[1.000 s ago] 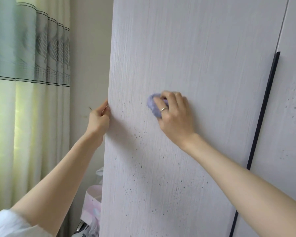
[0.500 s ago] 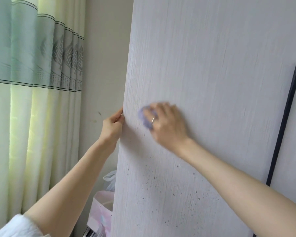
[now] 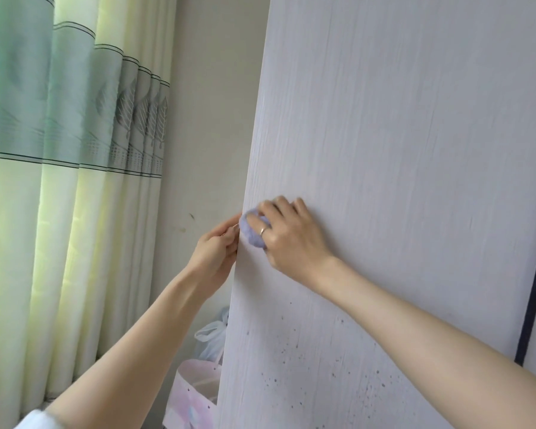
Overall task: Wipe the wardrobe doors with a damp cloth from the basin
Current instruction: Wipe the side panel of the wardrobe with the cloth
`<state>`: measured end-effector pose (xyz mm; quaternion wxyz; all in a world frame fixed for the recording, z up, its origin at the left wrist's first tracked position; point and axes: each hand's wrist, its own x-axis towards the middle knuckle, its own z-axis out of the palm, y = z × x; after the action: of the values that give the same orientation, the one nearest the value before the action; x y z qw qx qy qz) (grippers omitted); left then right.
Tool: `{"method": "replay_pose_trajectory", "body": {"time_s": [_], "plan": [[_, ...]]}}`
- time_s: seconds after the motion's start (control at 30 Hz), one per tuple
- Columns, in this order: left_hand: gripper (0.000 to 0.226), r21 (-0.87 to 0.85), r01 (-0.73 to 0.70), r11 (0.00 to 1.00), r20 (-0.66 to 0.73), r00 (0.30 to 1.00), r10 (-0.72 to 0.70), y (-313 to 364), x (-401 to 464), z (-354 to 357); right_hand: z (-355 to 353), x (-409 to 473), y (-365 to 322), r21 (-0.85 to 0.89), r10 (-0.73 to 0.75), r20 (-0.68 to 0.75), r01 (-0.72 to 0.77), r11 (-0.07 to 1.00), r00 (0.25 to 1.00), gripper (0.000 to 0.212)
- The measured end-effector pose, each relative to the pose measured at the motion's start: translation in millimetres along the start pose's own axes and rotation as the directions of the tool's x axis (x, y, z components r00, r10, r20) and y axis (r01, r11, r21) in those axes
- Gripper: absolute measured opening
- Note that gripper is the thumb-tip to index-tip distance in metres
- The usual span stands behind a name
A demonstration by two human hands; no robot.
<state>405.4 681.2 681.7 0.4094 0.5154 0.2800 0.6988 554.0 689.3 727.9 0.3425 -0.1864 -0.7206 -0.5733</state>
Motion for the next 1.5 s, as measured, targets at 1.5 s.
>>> {"method": "replay_pose_trajectory", "body": {"time_s": [1.5], "plan": [[0.046,0.316,0.051,0.948,0.003,0.998,-0.055,-48,-55,-7,-7,-114,-58,0.174,0.136,0.058,-0.144,0.974,0.989,0.034]]}}
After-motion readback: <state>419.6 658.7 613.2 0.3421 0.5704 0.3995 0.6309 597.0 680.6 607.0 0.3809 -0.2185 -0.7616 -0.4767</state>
